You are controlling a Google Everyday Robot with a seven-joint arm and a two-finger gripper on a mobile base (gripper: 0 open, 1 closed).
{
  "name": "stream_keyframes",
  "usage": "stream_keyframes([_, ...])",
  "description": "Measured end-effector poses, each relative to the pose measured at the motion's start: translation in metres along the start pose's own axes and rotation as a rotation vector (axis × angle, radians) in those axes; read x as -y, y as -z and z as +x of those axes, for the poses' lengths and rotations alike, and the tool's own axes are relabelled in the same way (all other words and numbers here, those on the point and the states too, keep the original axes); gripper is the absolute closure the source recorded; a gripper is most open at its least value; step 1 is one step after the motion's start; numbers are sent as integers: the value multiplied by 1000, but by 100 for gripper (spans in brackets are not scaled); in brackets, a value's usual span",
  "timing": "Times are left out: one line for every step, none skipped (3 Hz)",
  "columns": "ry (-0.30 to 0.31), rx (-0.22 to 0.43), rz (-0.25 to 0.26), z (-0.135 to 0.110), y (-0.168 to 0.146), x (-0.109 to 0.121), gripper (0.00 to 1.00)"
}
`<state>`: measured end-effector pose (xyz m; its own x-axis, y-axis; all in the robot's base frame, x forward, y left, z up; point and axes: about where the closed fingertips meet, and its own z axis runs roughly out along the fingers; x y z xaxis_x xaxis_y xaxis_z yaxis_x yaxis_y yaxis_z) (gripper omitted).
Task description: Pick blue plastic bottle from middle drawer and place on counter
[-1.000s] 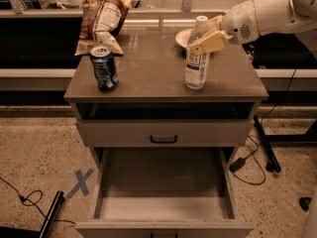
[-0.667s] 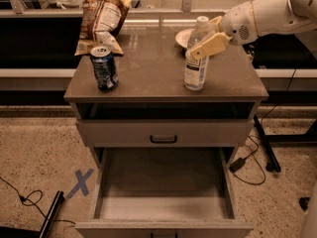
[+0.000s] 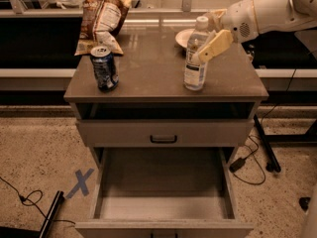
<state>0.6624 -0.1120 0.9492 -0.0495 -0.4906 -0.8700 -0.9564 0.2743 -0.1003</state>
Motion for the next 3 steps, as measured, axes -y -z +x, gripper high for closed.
stream_keyframes([52,6,-2,-18,27,-6,0])
stream_keyframes([132,4,14,-48,69,-20,0])
stream_keyframes([143,4,14,-52,73,-21,0])
